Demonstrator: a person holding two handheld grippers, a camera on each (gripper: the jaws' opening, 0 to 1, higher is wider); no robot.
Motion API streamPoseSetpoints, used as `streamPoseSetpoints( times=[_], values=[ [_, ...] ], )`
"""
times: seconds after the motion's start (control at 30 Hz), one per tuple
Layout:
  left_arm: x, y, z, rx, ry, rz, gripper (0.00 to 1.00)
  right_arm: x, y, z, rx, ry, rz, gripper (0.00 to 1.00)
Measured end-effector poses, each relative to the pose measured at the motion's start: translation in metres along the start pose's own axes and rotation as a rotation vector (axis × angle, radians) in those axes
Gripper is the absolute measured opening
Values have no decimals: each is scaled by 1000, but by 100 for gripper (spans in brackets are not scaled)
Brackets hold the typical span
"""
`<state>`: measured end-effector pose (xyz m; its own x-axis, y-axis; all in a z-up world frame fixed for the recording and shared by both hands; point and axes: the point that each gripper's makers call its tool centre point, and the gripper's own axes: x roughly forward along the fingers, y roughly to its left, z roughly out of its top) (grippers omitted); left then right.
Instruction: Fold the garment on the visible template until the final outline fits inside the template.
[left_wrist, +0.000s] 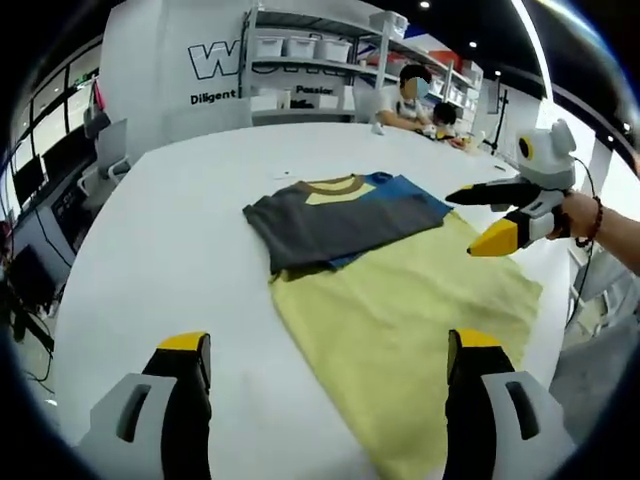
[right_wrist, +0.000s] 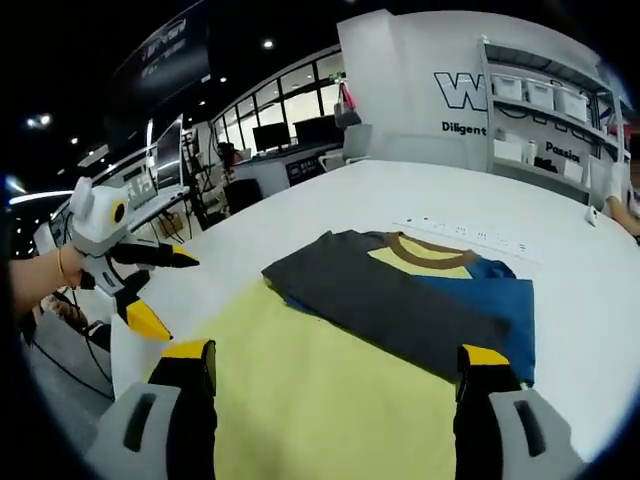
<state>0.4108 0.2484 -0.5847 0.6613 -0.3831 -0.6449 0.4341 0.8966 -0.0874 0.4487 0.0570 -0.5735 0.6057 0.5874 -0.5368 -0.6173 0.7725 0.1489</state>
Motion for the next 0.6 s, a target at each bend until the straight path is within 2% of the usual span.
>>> streamPoseSetpoints(
  times=[0.37,0.6],
  values=[
    [-13,-17,-16,-6,26,-20,91,-37,-4,-30,49,26,-58,99],
    [-24,-30,-33,-20,68,-50,81,-62,-7,-50,77,46,-101,99]
  ],
)
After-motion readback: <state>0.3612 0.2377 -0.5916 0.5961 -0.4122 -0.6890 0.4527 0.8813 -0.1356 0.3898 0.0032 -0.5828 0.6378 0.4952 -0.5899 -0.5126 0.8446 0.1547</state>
